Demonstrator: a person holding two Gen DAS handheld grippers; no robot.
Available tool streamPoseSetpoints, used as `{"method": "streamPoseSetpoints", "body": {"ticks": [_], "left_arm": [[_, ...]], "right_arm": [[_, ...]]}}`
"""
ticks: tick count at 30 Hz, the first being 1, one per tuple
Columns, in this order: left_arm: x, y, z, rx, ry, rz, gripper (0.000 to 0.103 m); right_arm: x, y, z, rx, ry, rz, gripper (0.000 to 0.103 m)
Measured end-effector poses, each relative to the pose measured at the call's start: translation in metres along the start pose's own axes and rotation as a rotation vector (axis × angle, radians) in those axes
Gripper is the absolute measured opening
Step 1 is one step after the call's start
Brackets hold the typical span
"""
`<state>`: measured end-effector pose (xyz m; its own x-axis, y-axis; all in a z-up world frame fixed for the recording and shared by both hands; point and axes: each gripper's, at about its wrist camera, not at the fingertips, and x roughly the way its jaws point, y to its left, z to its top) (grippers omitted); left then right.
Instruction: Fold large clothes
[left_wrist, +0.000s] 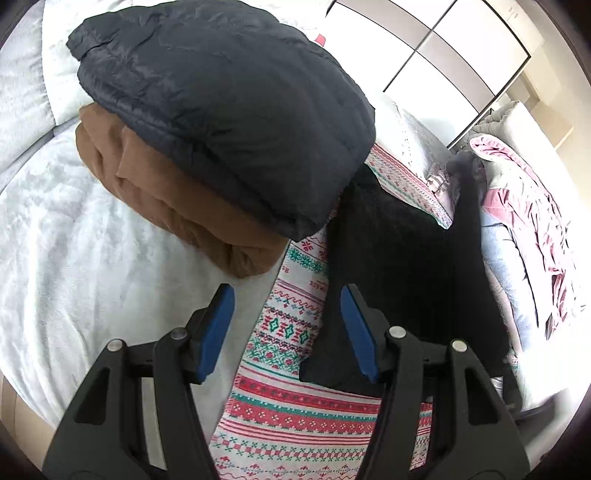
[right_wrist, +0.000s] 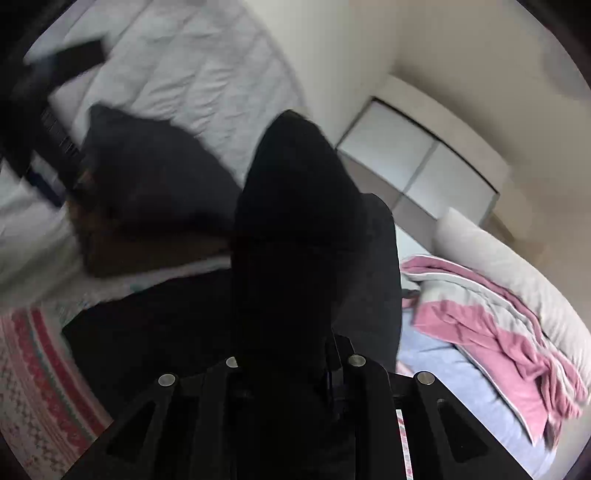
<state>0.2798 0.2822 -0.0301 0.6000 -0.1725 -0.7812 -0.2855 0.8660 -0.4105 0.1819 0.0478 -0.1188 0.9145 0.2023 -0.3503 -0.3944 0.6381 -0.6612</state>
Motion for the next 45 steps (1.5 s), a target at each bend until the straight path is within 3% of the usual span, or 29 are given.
{"method": "streamPoseSetpoints", "body": {"ticks": [2, 4, 7, 10, 12, 15, 17, 19, 22, 26, 28, 29, 30, 32, 34, 37, 40, 45], "left_arm": [[-0.002, 0.004, 0.002, -0.006, -0.002, -0.01, 0.061], [-0.001, 0.004, 0.003, -0.004, 0.005, -0.015, 0.061], [0.001, 0.0, 0.004, 0.017, 0.014, -0.031, 0.061], [0.002, -0.008, 0.004, 0.03, 0.018, -0.044, 0.061], [0.003, -0.017, 0.001, 0.049, 0.025, -0.063, 0.061], [0.004, -0.037, -0.007, 0.107, 0.025, -0.083, 0.062], [0.007, -0.047, -0.013, 0.141, 0.022, -0.075, 0.067], [0.015, -0.06, -0.02, 0.172, 0.025, -0.063, 0.068], [0.031, -0.076, -0.029, 0.215, 0.053, -0.034, 0.068], [0.045, -0.089, -0.036, 0.263, 0.036, 0.048, 0.068], [0.049, -0.092, -0.038, 0.285, 0.021, 0.088, 0.067], [0.05, -0.092, -0.038, 0.29, 0.02, 0.101, 0.062], [0.051, -0.092, -0.04, 0.295, 0.018, 0.11, 0.057], [0.056, -0.094, -0.045, 0.32, 0.03, 0.136, 0.027], [0.068, -0.094, -0.052, 0.349, 0.061, 0.242, 0.01], [0.086, -0.086, -0.058, 0.328, 0.086, 0.267, 0.009], [0.085, -0.093, -0.063, 0.366, 0.053, 0.302, 0.007], [0.083, -0.088, -0.063, 0.353, 0.044, 0.288, 0.007]], "right_arm": [[0.031, 0.05, -0.016, -0.09, 0.121, 0.081, 0.021], [0.032, 0.069, -0.028, -0.134, 0.08, 0.015, 0.023], [0.03, 0.041, -0.024, -0.029, 0.1, 0.107, 0.028], [0.019, 0.018, -0.019, -0.021, 0.118, 0.198, 0.05], [-0.002, 0.001, -0.021, -0.018, 0.077, 0.254, 0.067], [-0.031, -0.021, -0.042, -0.067, 0.039, 0.229, 0.077], [-0.037, -0.029, -0.058, -0.12, 0.042, 0.176, 0.078], [-0.037, -0.04, -0.086, -0.162, 0.064, 0.092, 0.078], [-0.029, -0.052, -0.116, -0.149, 0.113, 0.041, 0.078], [-0.019, -0.052, -0.132, -0.12, 0.102, -0.001, 0.077], [-0.022, -0.045, -0.138, -0.157, 0.095, -0.055, 0.069], [-0.022, -0.041, -0.141, -0.196, 0.084, -0.086, 0.059], [-0.021, -0.038, -0.143, -0.235, 0.071, -0.119, 0.041], [-0.022, -0.035, -0.153, -0.308, 0.06, -0.119, 0.033], [-0.02, -0.032, -0.162, -0.386, 0.071, -0.115, 0.03], [-0.013, -0.019, -0.177, -0.507, 0.103, -0.113, 0.029], [-0.011, -0.019, -0.173, -0.485, 0.142, -0.083, 0.029], [0.0, -0.034, -0.17, -0.427, 0.145, -0.045, 0.03]]}}
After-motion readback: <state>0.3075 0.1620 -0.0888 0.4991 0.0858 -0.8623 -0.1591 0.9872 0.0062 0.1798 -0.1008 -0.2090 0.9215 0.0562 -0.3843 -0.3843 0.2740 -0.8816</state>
